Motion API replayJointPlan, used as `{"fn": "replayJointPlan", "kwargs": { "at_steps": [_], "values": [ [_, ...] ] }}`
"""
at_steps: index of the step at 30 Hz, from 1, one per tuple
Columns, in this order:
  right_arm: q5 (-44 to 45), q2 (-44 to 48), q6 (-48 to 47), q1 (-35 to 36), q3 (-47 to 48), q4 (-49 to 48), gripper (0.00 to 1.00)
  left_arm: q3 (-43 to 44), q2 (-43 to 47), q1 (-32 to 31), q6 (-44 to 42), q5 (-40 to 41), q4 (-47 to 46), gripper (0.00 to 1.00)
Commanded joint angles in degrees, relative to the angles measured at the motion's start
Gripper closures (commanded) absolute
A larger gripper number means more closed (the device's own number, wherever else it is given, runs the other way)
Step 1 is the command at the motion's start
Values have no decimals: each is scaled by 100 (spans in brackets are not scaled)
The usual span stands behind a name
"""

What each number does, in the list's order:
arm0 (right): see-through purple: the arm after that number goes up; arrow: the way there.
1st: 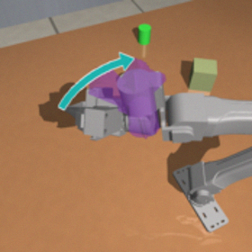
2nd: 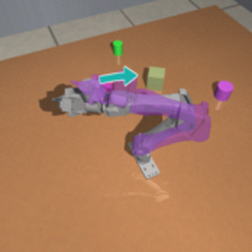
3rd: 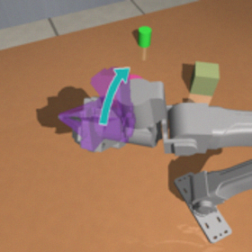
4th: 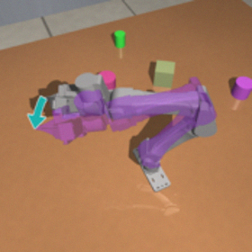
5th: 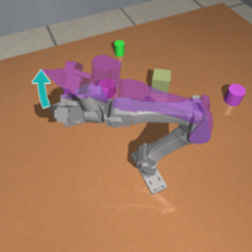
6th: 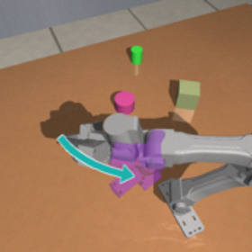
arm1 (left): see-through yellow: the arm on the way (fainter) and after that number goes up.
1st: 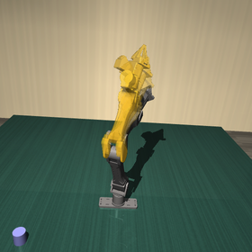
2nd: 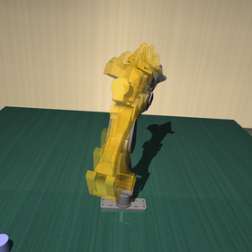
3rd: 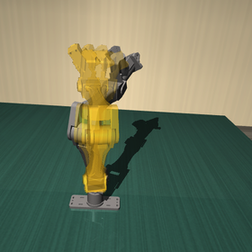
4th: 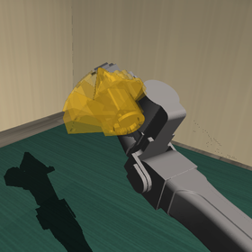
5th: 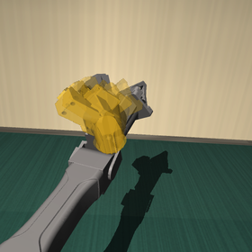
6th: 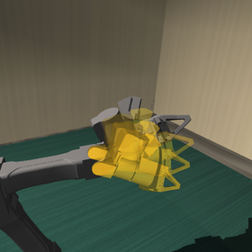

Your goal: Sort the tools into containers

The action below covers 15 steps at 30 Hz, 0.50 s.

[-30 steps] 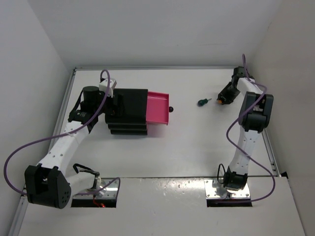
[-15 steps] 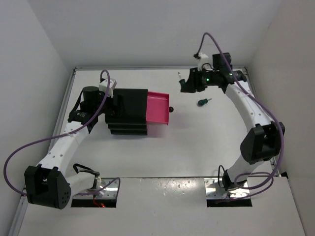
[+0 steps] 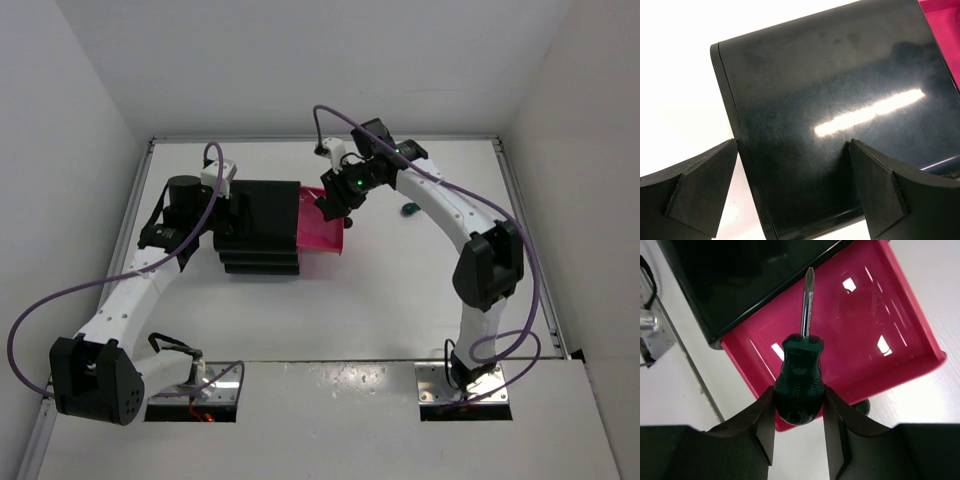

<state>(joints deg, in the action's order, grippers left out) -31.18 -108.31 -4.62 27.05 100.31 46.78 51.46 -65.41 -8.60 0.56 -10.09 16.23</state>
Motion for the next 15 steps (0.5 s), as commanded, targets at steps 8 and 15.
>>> {"fn": "replayJointPlan", "kwargs": {
  "at_steps": [8, 15],
  "values": [
    [525, -576, -443, 231, 700, 393, 96, -216, -201, -72, -56, -266, 1023, 1],
    [718, -779, -443, 231, 875, 393, 73, -268, -201, -72, -56, -266, 1023, 1]
  ]
}}
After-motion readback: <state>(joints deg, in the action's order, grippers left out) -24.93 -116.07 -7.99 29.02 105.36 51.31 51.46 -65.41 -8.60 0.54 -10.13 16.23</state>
